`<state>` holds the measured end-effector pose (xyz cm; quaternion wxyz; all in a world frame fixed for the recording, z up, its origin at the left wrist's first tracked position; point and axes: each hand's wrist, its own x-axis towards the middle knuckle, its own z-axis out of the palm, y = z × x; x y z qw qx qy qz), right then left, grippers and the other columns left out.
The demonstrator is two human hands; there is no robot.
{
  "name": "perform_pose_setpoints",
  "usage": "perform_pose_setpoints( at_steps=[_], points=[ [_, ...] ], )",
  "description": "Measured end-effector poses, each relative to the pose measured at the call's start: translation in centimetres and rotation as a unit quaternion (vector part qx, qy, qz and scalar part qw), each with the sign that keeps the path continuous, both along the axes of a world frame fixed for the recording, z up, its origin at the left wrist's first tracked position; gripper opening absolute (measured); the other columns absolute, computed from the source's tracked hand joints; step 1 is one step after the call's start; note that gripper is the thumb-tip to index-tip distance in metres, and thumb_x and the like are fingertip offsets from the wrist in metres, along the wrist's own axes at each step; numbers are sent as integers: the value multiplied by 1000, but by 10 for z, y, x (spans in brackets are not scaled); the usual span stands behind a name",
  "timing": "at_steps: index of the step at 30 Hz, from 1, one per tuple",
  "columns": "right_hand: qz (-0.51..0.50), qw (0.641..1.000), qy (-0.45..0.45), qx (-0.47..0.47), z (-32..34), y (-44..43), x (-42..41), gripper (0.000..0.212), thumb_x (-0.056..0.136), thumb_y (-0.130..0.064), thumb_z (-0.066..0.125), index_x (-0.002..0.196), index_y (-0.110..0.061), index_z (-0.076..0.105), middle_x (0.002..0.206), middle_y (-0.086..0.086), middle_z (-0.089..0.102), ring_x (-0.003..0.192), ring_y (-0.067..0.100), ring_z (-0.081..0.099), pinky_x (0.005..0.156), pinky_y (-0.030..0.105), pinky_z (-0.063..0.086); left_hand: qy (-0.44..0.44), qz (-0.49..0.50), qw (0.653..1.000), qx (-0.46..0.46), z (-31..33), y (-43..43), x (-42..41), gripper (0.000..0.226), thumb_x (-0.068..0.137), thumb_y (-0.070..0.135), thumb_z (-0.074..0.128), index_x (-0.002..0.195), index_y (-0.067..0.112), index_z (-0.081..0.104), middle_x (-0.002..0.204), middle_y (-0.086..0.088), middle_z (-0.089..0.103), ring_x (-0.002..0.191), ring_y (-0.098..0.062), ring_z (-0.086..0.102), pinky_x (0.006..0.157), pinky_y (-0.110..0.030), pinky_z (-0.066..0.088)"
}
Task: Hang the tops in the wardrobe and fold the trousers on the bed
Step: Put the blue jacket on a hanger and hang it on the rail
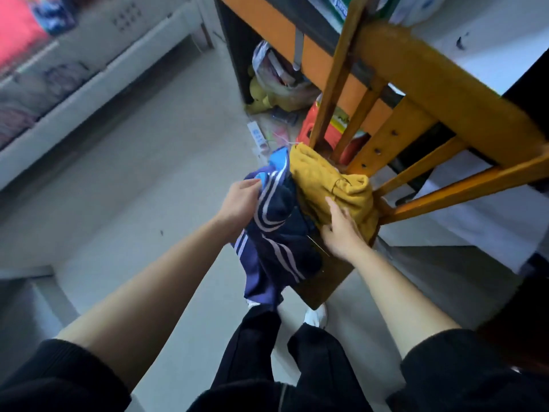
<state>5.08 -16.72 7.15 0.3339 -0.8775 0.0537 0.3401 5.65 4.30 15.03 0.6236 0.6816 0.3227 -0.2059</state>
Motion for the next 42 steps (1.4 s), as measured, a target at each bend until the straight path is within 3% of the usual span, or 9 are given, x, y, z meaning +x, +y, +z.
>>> perform_pose_setpoints(
  at_steps=[6, 11, 14, 18, 24, 29, 33, 38, 42],
  points=[
    [202, 944, -261, 5, 135, 69, 39, 84, 92, -11, 60, 156, -39, 12, 162, 9, 1, 146, 28, 18, 115, 41, 26, -78, -122, 988, 56, 137, 23, -28, 26, 94, 11, 54, 72, 7, 69, 63, 3, 65, 54, -9, 58, 52, -20, 45],
    [304, 902, -301, 51, 241, 130, 39, 40, 90, -27, 37, 124, -25, 56, 122, 12, 63, 117, 35, 55, 94, 43, 44, -153, -7, 978, 144, 237, 80, -84, 57, 90, 55, 57, 88, -1, 71, 71, -10, 66, 63, -18, 61, 62, -29, 48],
    [240, 890, -361, 143, 310, 168, 27, 34, 87, -21, 38, 117, -20, 54, 111, 14, 67, 101, 36, 61, 79, 40, 46, -171, -35, 893, 415, 271, 123, -142, 44, 66, 63, 69, 74, 20, 67, 63, -2, 64, 63, -17, 64, 57, -28, 44],
    [293, 793, -486, 223, 401, 227, -25, 25, 88, -10, 46, 112, -13, 51, 106, 11, 63, 92, 34, 59, 71, 37, 37, -117, 79, 776, 615, 286, 169, -221, 23, 66, 39, 65, 77, 21, 53, 72, 5, 54, 68, -23, 52, 59, -32, 38],
    [324, 710, -532, 327, 470, 296, -109, 34, 80, -6, 48, 114, -12, 52, 106, 6, 64, 88, 27, 58, 70, 36, 38, -10, 229, 747, 624, 277, 216, -323, 25, 78, 31, 67, 89, 18, 50, 91, -3, 49, 86, -29, 53, 65, -32, 36],
    [263, 740, -477, 394, 499, 352, -142, 41, 73, -7, 41, 110, -14, 55, 89, 3, 62, 87, 26, 56, 75, 36, 43, 55, 326, 735, 592, 264, 259, -406, 23, 98, 29, 41, 80, 15, 48, 90, -15, 66, 69, -30, 48, 60, -34, 37],
    [276, 780, -423, 370, 506, 413, -177, 42, 77, -4, 45, 114, -19, 58, 80, -5, 57, 84, 22, 57, 75, 31, 43, -59, 418, 722, 548, 274, 301, -460, 30, 100, 30, 34, 87, 15, 58, 91, -16, 68, 81, -36, 60, 65, -36, 40],
    [353, 786, -385, 330, 496, 502, -236, 44, 75, -7, 58, 117, -23, 58, 85, -2, 60, 87, 22, 57, 74, 29, 41, -137, 554, 718, 399, 311, 366, -500, 28, 101, 32, 42, 81, 12, 48, 80, -3, 56, 89, -33, 58, 69, -35, 37],
    [402, 780, -375, 300, 490, 569, -280, 51, 70, -13, 67, 118, -30, 60, 95, 0, 62, 94, 22, 57, 81, 31, 47, -129, 524, 730, 420, 328, 410, -548, 17, 90, 29, 62, 97, 13, 62, 87, 3, 66, 85, -19, 62, 73, -30, 46]
  ],
)
